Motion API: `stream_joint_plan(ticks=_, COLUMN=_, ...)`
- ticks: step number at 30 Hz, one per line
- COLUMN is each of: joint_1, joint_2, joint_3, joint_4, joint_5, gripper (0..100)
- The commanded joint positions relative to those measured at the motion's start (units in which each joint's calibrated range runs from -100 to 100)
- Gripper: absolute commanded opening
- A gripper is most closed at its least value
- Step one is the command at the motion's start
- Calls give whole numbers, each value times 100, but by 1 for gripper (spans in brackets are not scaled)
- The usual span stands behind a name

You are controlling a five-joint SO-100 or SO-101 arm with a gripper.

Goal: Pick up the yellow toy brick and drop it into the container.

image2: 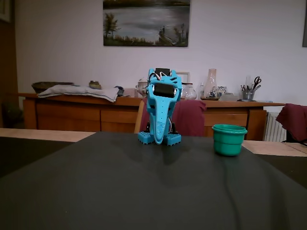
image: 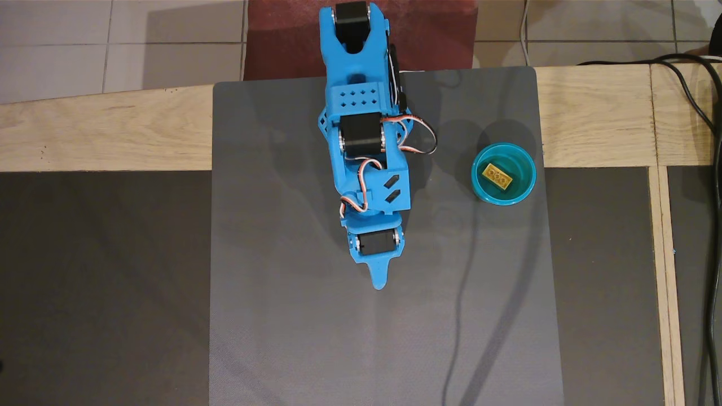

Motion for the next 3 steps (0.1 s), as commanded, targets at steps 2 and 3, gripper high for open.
stream_joint_plan(ticks=2, joint_1=28, joint_2=-35, joint_3=27, joint_4=34, joint_5=18, gripper=0)
stream_joint_plan(ticks=3, joint_1=28, joint_2=-35, joint_3=27, joint_4=34, joint_5=18, gripper=0)
